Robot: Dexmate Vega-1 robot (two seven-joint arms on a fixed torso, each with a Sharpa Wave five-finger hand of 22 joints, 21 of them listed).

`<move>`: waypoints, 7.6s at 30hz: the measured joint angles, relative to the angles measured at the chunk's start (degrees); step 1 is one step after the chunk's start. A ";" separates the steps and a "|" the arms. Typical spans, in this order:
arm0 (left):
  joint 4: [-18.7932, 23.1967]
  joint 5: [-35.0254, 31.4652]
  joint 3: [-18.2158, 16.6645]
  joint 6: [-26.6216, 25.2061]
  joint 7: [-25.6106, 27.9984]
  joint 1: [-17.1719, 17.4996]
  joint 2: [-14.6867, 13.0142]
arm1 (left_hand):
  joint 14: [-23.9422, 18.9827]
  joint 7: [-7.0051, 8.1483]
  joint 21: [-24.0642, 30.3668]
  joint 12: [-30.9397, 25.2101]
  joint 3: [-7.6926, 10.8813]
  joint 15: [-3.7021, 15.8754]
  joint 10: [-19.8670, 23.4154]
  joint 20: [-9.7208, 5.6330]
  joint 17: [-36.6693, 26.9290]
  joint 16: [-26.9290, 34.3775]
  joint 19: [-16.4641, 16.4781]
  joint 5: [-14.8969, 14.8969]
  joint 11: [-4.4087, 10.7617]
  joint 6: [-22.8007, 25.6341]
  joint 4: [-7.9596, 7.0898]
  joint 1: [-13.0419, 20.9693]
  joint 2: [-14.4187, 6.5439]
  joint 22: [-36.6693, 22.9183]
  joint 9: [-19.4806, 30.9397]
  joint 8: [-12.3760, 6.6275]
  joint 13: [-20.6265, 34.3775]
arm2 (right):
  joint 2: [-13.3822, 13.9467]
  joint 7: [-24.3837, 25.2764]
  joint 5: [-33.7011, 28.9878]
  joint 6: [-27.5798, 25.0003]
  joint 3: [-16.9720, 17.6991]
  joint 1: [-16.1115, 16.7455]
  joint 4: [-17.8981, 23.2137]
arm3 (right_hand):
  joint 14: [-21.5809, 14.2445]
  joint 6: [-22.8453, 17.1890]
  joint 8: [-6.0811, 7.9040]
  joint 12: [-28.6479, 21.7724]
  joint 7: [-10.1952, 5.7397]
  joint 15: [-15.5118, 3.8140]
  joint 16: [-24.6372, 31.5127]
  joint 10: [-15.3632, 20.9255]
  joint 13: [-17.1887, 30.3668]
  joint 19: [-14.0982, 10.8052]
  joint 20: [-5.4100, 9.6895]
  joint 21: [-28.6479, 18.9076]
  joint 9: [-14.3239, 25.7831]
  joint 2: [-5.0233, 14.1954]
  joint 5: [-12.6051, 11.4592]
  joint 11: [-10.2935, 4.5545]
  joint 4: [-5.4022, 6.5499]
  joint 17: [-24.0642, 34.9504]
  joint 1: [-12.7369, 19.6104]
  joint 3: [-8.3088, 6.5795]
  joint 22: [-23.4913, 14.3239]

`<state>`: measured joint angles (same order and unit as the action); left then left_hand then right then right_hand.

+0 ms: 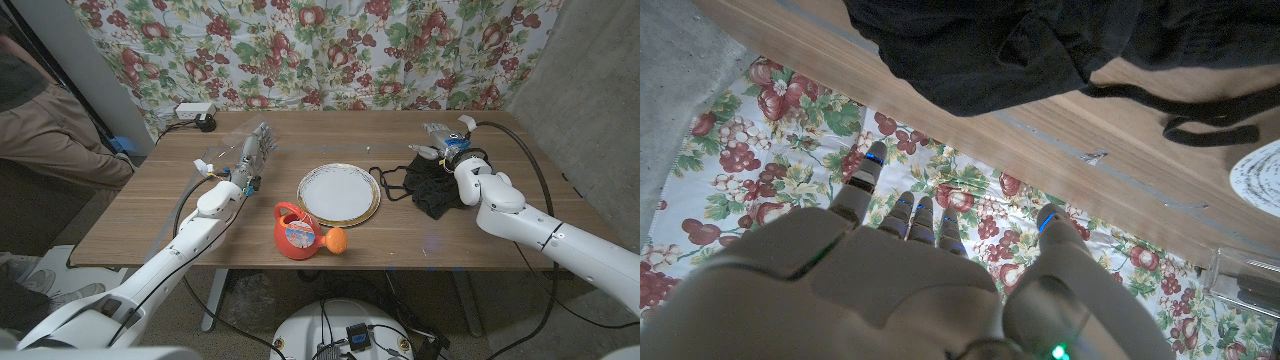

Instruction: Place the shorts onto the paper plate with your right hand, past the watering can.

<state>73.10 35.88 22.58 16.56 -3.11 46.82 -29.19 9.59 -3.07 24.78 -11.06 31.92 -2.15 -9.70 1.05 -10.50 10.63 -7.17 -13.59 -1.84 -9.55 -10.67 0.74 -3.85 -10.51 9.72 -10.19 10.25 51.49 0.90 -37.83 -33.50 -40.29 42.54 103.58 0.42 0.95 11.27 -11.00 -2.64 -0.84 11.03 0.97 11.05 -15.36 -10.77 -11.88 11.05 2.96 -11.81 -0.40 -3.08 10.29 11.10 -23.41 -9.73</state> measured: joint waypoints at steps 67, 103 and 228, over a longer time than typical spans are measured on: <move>-1.53 0.37 -0.14 0.08 -1.06 -0.83 -0.08 | 0.00 0.00 -0.44 0.00 0.00 0.00 0.00 0.30 0.00 0.00 0.30 -0.39 0.00 0.00 0.00 0.00 0.00 0.00 0.00 0.00 0.00 | -2.18 -4.58 -1.16 0.38 -3.84 -2.95 -5.23 | -3.01 0.02 0.00 -0.28 -1.07 0.13 0.64 0.22 0.00 -5.77 -1.19 -0.66 0.30 -0.98 -0.78 -0.21 -1.81 0.00 0.99 0.40 0.00; 0.38 0.21 -0.22 -0.20 -0.39 0.35 -0.72 | 0.00 0.00 -0.85 0.00 -0.25 0.00 0.00 0.29 0.00 0.00 0.29 -0.39 0.00 0.00 -0.25 0.00 0.00 0.00 0.00 0.00 0.00 | -1.74 -7.04 -0.06 -1.21 -5.06 -3.26 -5.82 | -3.22 0.00 0.00 -0.28 -1.04 0.35 0.64 0.22 0.00 -6.90 -1.11 -0.65 0.28 -1.27 -1.17 -0.21 -2.21 -0.01 1.30 -0.02 0.01; 2.62 0.26 -0.53 0.60 -0.72 1.91 -1.48 | 0.41 0.00 -1.50 0.00 -0.48 -0.41 0.00 0.29 0.00 0.00 0.29 -0.39 0.00 0.00 0.00 0.00 0.00 0.00 0.00 0.00 0.00 | -2.09 14.75 -5.98 6.30 0.75 2.47 -2.69 | -53.59 -49.85 10.57 -21.18 3.97 0.75 19.51 43.03 8.74 -41.12 18.66 -35.39 7.41 6.05 2.00 4.50 -5.27 27.05 65.92 -5.59 -13.50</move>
<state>75.72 36.13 22.06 17.16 -3.83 48.73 -30.67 10.01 -3.07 23.28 -11.06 31.45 -2.56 -9.70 1.34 -10.50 10.63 -6.88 -13.98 -1.84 -9.55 -10.68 0.74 -3.85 -10.51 9.72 -10.19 10.25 49.41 15.66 -43.82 -27.20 -39.53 45.01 100.89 -53.16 -48.90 21.84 -32.18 1.33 -0.09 30.54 43.99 19.78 -56.48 7.89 -47.26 18.47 9.01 -9.81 4.10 -8.35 37.34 77.02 -29.00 -23.23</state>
